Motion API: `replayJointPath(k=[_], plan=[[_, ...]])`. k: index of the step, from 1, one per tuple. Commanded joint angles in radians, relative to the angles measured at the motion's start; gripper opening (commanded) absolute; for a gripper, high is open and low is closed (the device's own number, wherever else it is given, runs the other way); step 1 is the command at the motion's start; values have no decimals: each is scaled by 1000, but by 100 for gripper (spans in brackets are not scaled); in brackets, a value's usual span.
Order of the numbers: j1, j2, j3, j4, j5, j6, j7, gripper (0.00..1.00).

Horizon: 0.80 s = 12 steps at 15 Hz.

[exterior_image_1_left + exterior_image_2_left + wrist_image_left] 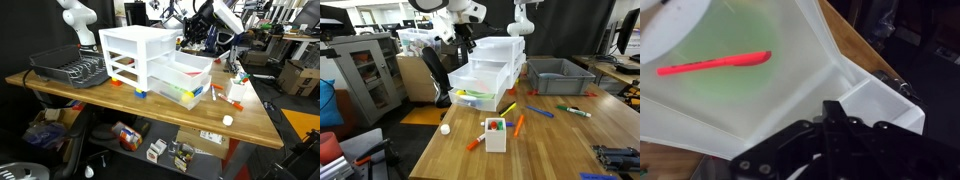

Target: Close the topmost drawer of the small white cabinet

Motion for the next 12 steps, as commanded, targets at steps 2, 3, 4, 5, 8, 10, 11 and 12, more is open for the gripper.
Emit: replayJointPath(k=[2,3,4,5,8,10,11,12], plan=[[-30,-164,34,-205,-366,32,217,0],[-39,-194,38,-237,-457,27,276,0],[-47,-228,41,-266,-543,16,332,0],[-56,-260,47,-286,-613,0,381,0],[-73,-356,74,-335,-721,-42,474,0],[-52,-425,79,-369,-687,-78,475,0],[-41,-460,80,-387,-669,-104,466,0],[-32,-497,78,-409,-654,-139,454,3]])
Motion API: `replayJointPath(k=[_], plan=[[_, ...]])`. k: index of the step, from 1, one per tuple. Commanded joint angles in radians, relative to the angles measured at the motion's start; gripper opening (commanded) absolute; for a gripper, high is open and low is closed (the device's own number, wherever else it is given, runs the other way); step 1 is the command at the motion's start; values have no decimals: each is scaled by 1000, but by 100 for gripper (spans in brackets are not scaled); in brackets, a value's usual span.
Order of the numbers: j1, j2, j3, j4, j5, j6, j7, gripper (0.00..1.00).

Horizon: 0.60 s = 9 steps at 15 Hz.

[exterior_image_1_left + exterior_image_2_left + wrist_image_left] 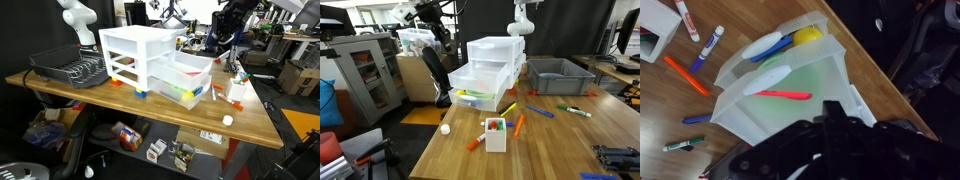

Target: Close the topmost drawer of the small white cabinet

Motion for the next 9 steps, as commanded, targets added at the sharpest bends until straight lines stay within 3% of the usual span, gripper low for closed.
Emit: replayJointPath(k=[1,2,3,6,9], plan=[[21,-132,-2,-84,56,-114,-25,28],[41,-170,-21,-105,103,-167,-37,28],[8,-105,12,-63,52,-110,-8,7],[21,-172,2,-101,88,-159,-17,27],[23,-172,0,-103,89,-159,-17,28]])
